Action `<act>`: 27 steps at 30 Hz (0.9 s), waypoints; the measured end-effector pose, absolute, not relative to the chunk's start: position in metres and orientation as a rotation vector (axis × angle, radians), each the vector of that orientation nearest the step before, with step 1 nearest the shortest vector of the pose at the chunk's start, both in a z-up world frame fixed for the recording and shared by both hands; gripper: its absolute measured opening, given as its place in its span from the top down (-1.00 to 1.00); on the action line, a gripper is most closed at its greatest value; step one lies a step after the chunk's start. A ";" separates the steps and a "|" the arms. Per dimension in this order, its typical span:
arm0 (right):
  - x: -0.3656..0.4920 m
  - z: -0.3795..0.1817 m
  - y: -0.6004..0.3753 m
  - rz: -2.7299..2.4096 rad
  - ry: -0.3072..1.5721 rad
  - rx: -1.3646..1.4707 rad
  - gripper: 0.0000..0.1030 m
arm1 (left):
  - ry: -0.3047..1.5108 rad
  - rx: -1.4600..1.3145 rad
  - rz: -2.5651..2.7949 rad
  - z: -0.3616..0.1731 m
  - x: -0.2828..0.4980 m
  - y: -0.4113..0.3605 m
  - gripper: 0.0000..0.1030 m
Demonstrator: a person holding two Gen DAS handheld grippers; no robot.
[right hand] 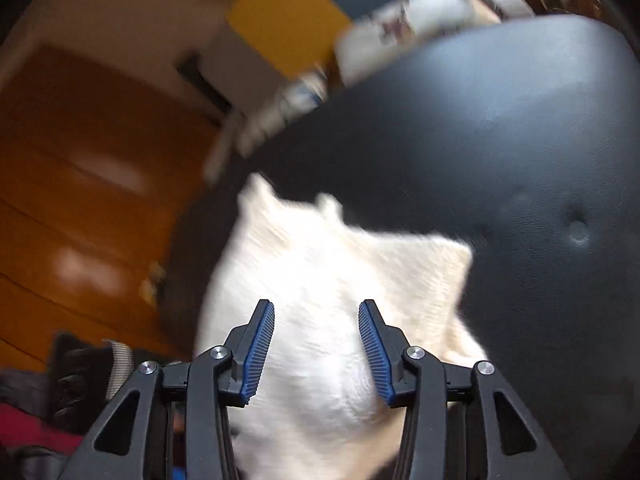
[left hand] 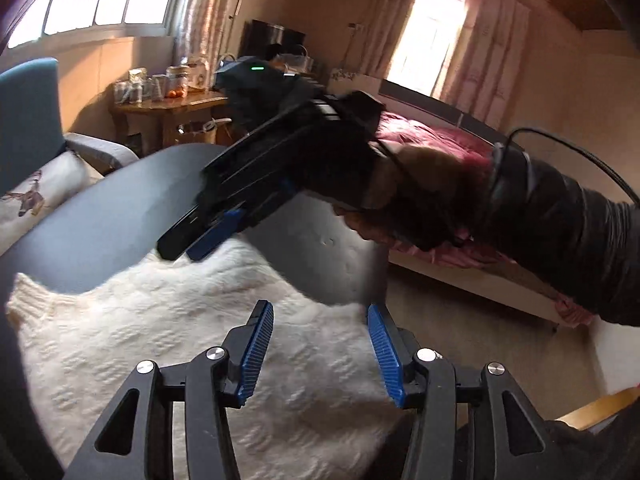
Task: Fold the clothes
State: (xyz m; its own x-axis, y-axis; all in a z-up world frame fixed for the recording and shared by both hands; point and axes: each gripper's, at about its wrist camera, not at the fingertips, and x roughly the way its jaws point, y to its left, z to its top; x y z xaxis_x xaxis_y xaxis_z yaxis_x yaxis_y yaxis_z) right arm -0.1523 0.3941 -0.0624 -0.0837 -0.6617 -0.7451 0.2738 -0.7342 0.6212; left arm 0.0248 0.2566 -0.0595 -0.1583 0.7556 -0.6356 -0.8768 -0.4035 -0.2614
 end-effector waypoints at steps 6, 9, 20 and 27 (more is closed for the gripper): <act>-0.165 -0.090 0.385 -1.934 -0.310 1.550 0.37 | 0.245 -0.902 1.773 -0.094 0.036 0.287 -0.27; -0.161 -0.093 0.385 -1.943 -0.343 1.520 0.38 | 0.279 -0.875 1.791 -0.093 0.042 0.290 -0.33; -0.094 -0.060 0.441 -2.055 -0.924 1.281 -0.27 | -0.265 -0.930 1.924 -0.017 -0.004 0.150 -0.59; -0.032 -0.083 0.449 -1.925 -1.043 1.434 -0.85 | -0.497 -1.186 1.916 -0.054 -0.060 0.070 -0.81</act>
